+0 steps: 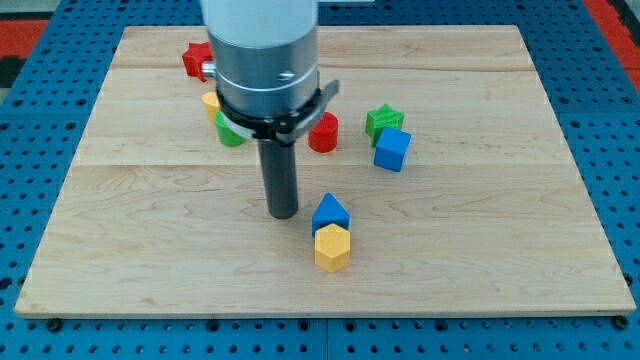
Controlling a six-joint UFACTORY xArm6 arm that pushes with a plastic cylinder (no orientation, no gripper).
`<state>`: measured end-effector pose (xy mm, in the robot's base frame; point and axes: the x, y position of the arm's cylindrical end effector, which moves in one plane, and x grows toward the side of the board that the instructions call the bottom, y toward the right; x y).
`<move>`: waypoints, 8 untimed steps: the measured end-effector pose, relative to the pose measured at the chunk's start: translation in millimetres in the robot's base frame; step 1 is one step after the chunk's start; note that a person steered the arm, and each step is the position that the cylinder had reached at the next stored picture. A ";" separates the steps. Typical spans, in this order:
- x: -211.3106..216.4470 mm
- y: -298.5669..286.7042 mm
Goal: Place the green circle to the top of the blue triangle
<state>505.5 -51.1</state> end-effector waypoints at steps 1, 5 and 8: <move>-8.5 -19.7; -29.5 -83.8; -81.4 -91.6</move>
<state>424.0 -142.7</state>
